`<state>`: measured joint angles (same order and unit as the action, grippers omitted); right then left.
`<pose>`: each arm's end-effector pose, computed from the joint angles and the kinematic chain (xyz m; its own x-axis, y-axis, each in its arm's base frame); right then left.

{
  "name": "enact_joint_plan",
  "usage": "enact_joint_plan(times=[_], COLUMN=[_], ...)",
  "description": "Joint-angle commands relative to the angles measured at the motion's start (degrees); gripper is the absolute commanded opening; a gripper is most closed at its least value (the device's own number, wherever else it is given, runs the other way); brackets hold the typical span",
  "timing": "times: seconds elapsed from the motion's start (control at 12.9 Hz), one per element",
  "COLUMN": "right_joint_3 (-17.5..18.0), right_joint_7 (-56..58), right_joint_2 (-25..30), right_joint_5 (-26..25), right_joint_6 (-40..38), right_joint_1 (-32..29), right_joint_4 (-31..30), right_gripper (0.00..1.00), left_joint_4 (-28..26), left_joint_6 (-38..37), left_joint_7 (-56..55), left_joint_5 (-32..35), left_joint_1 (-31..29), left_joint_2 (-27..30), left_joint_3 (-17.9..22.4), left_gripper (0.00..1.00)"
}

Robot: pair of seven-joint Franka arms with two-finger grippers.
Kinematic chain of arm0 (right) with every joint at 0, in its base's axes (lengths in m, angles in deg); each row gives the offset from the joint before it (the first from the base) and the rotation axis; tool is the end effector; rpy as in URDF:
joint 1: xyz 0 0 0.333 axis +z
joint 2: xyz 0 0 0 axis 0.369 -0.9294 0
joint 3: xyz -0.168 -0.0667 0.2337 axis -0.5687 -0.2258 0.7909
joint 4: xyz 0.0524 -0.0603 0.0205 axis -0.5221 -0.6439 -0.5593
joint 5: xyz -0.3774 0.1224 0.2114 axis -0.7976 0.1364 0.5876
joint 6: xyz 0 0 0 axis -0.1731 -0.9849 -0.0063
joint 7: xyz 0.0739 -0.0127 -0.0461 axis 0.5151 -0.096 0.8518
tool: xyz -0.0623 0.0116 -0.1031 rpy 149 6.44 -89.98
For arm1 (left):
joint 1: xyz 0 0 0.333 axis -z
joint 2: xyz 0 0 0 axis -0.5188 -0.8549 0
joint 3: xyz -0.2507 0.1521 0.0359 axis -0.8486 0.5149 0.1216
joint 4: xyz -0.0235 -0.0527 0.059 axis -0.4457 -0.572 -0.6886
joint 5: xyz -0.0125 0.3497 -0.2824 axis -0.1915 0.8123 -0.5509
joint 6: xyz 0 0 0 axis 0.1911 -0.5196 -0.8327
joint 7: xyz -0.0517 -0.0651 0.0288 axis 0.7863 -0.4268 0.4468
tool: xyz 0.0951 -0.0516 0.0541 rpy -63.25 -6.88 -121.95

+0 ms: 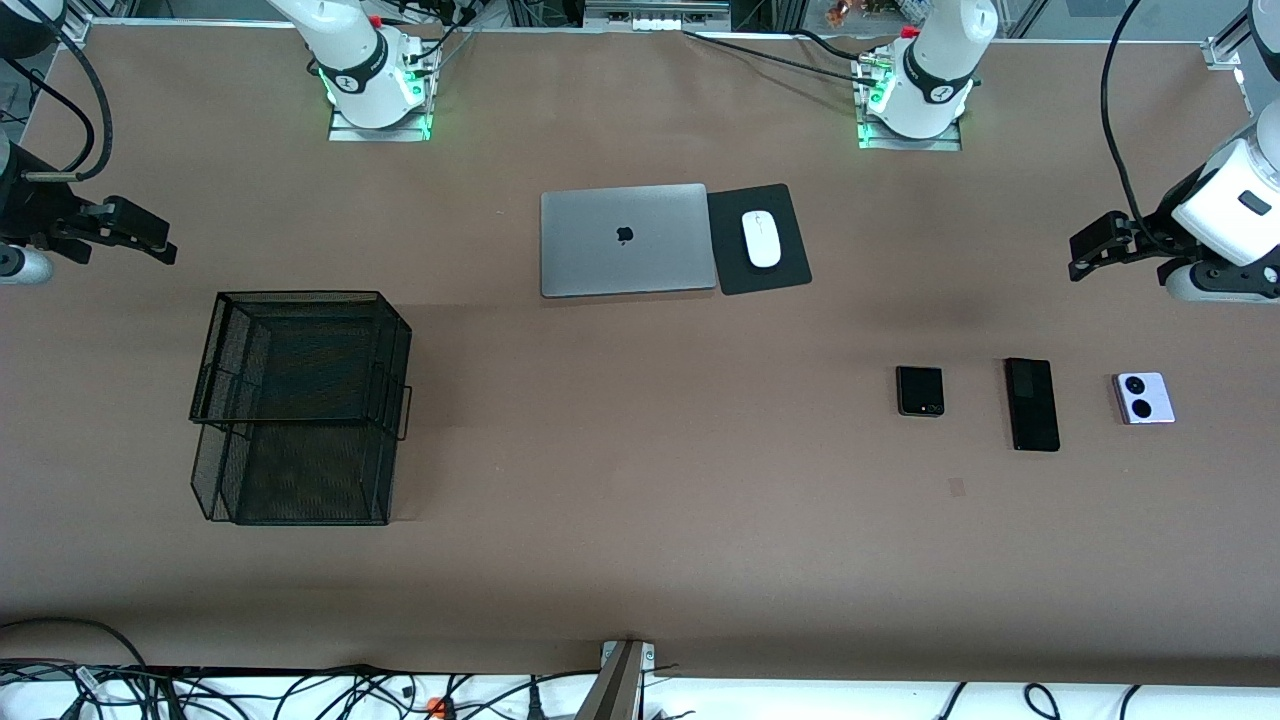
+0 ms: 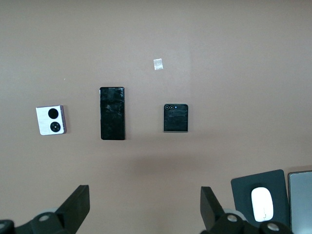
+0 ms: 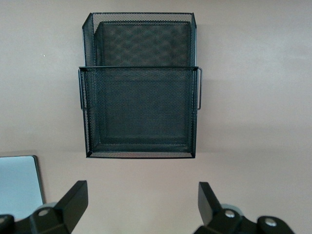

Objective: Place phones with both arms

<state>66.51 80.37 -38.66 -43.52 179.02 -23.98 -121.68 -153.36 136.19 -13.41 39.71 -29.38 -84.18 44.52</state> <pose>0.6188 -0.0207 0.5457 0.9995 0.0033 -0.0309 0.0034 -1.0000 0.0029 0.6216 -0.0109 0.5441 0.9993 -0.0300 -0.0216 -0.0306 -0.9992 -0.0259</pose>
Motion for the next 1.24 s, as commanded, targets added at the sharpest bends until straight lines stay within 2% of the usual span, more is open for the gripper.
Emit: enact_joint_plan(times=[0.0, 1.0, 1.16], right_joint_3=[0.16, 0.16, 0.16], right_joint_7=[0.15, 0.15, 0.15], right_joint_2=[1.19, 1.10, 1.10], right_joint_5=[-0.36, -0.36, -0.36], right_joint_6=[-0.25, -0.07, -0.07], right_joint_1=[-0.22, -0.22, -0.22], right_joint_4=[-0.41, -0.41, -0.41], right_gripper=[1.00, 1.00, 1.00], left_joint_4=[1.64, 2.08, 2.25], left_joint_6=[-1.40, -2.72, -4.11], left_joint_7=[1.16, 0.90, 0.54], left_joint_5=[-0.51, -0.51, -1.03], left_joint_1=[-0.11, -0.28, -0.28], left_joint_2=[-0.59, -0.68, -2.26], left_joint_3=[0.02, 0.02, 0.02], left_gripper=[1.00, 1.00, 1.00])
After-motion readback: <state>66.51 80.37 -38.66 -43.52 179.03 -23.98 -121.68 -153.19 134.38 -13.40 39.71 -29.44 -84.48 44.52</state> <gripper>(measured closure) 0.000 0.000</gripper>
